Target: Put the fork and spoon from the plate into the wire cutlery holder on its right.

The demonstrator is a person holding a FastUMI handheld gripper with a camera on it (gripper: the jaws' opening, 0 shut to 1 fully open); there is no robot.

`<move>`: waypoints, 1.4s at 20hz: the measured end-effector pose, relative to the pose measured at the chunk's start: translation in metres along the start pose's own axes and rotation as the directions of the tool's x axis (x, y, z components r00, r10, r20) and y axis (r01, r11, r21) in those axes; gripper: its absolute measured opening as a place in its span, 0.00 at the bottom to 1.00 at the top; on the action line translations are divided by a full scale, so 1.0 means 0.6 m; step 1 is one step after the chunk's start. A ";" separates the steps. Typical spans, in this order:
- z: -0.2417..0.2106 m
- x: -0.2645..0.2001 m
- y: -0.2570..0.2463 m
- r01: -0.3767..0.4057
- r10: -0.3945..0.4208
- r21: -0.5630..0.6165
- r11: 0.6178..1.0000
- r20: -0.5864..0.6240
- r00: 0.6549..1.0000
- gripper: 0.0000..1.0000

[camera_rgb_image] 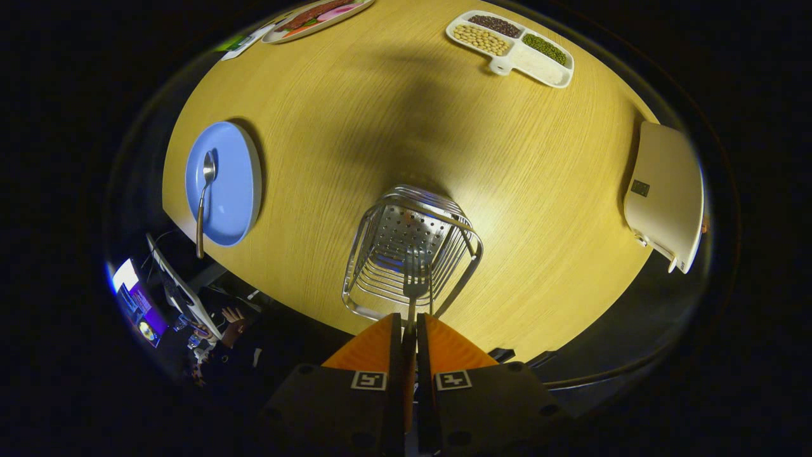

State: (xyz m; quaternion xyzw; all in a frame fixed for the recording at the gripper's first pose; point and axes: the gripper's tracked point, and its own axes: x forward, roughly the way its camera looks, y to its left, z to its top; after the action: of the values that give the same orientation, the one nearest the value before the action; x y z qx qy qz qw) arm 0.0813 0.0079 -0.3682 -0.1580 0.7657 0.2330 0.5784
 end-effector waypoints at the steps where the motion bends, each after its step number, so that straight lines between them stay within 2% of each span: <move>1: 0.004 -0.001 0.000 -0.003 0.003 0.002 1.000 0.009 1.000 0.14; 5: 0.020 -0.016 0.005 -0.038 0.036 0.020 0.999 0.095 0.995 0.16; 8: 0.031 -0.046 0.013 -0.077 0.066 0.043 0.996 0.208 0.976 0.15; 9: 0.034 -0.053 0.015 -0.085 0.071 0.043 0.995 0.251 0.965 0.20; 10: 0.034 -0.067 0.020 -0.091 0.074 0.041 0.995 0.299 0.951 0.24; 11: 0.032 -0.079 0.027 -0.097 0.079 0.037 0.995 0.344 0.936 0.32; 12: 0.030 -0.092 0.036 -0.103 0.081 0.036 0.994 0.386 0.919 0.35; 13: 0.025 -0.104 0.046 -0.110 0.084 0.036 0.993 0.426 0.901 0.41; 15: 0.019 -0.128 0.070 -0.133 0.097 0.038 0.990 0.498 0.862 0.48; 22: -0.010 -0.188 0.219 -0.278 0.217 -0.004 0.961 0.635 0.741 0.49; 26: 0.004 -0.183 0.314 -0.327 0.273 -0.045 0.944 0.664 0.696 0.48; 28: 0.022 -0.167 0.356 -0.337 0.287 -0.057 0.940 0.668 0.687 0.48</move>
State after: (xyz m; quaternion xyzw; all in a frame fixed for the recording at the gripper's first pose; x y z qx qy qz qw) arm 0.0109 0.1923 -0.2378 0.0885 0.5310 0.3418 0.7703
